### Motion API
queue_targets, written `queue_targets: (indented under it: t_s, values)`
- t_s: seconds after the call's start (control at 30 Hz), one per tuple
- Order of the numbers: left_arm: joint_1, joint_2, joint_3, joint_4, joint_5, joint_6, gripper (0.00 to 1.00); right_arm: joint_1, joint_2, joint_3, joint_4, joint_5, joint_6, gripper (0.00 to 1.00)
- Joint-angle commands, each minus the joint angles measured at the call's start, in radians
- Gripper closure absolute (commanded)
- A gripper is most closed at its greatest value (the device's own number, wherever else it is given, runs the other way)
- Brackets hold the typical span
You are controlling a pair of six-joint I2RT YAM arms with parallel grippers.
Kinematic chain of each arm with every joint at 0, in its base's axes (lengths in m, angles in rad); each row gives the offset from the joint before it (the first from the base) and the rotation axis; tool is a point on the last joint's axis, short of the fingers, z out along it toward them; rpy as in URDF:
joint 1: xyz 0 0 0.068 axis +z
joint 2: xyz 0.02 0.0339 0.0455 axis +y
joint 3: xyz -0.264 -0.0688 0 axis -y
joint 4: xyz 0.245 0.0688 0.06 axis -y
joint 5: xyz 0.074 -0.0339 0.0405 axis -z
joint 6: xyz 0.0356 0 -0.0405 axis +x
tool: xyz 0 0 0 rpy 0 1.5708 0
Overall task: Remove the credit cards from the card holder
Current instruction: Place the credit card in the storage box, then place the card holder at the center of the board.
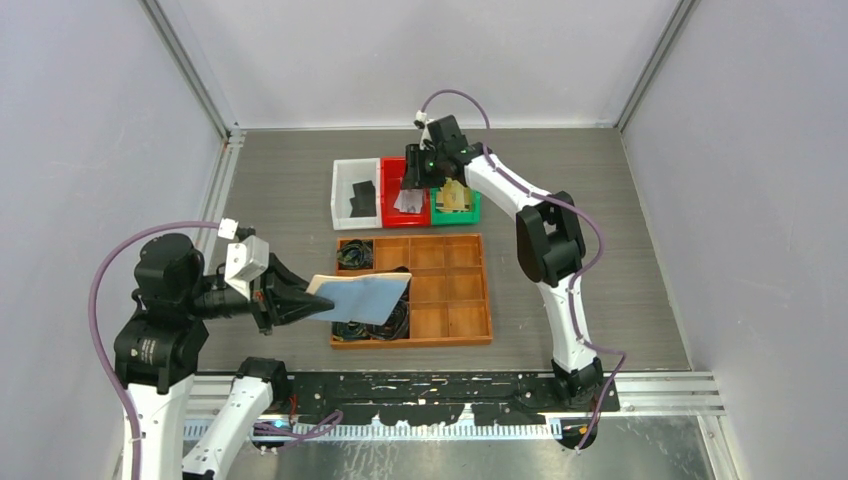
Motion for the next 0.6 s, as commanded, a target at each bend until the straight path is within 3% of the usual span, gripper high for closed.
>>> queue_targets:
  t_s: [0.0,0.1,0.3,0.37,0.47,0.57]
  values:
    - [0.006,0.024,0.03,-0.021,-0.013,0.111,0.97,0.002,-0.117,-0.058,0.104,0.024,0.02,0.42]
    - [0.006,0.063,0.03,-0.078,-0.098,0.179,1.0,0.002,-0.229,-0.134,0.179,0.021,0.035,0.33]
    - [0.003,0.18,0.006,-0.231,-0.249,0.361,0.99,0.002,-0.439,-0.235,0.266,0.017,0.069,0.3]
    - [-0.007,0.216,-0.021,-0.254,-0.294,0.417,0.99,0.003,-0.51,-0.288,0.31,0.001,0.102,0.28]
    - [-0.055,0.28,-0.055,-0.253,-0.399,0.482,0.99,0.004,-0.611,-0.385,0.372,-0.019,0.152,0.15]
    - [-0.102,0.35,-0.084,-0.24,-0.53,0.539,1.0,0.005,-0.722,-0.504,0.39,-0.008,0.161,0.13]
